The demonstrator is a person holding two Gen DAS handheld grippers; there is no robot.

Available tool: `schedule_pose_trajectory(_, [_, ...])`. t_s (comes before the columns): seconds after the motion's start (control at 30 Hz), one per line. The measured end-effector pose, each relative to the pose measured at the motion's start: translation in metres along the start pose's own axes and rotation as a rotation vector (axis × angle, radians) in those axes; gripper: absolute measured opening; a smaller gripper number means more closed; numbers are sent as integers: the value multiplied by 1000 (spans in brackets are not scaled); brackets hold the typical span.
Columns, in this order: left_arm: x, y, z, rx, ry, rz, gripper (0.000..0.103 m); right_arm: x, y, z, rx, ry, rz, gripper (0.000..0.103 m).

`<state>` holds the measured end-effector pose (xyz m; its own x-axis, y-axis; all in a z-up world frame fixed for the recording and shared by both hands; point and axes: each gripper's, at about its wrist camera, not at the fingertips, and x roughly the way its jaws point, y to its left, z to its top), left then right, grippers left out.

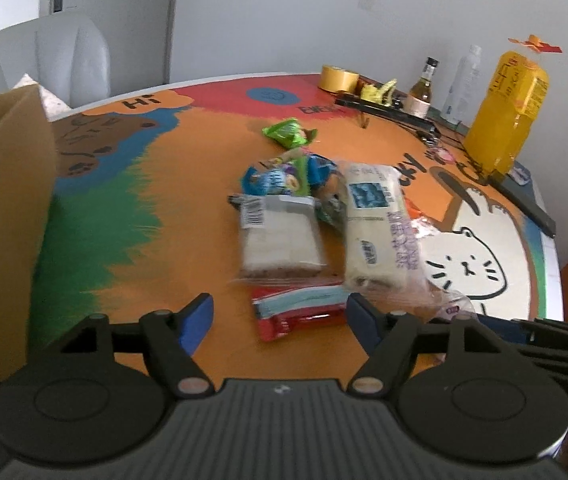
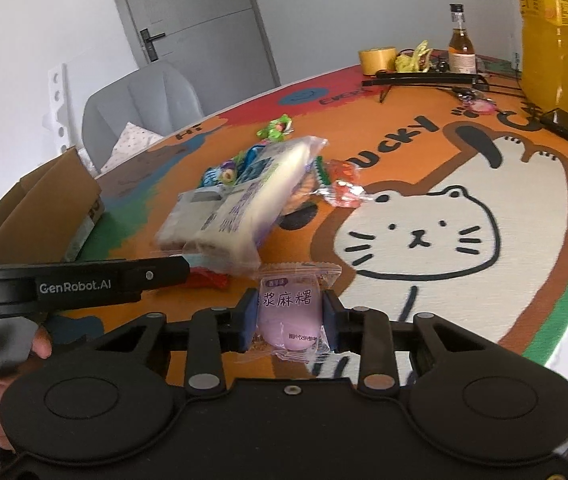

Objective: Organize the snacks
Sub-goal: 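Grasp the red-and-white snack bar with the left tool while the right tool holds the pink bun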

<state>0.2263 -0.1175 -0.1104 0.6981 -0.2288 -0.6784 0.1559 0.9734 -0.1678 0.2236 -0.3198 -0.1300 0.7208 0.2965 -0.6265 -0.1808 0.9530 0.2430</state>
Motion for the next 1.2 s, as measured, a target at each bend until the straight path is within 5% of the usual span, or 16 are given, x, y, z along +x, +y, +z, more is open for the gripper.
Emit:
schedule_pose_trajectory(0.2, [8,-15,0,32,8,-30,87,-3,-11,0,13,-8,-20,32])
schedule_pose_trajectory(0.43, [15,-23,-5,89,-17,39,88,-3,-14,-2,13,-19,-20,33])
schedule_pose_trajectory(0.53, [14,-22,-7,104,-27,55,81,-3,-13,-2,11,-24,-22,33])
schedule_pose_trajectory(0.67, [9,-16,-7,93,-44,85,47,-3,-11,-3,8,-27,-34,33])
schedule_pose_trajectory(0.77, [5,-7,-6,67,-39,73,33,-2,-10,-2,9,-26,-41,33])
schedule_pose_trajectory(1.2, [-31,10,-11,24,-53,63,29,-3,18,-7,-19,-15,25,32])
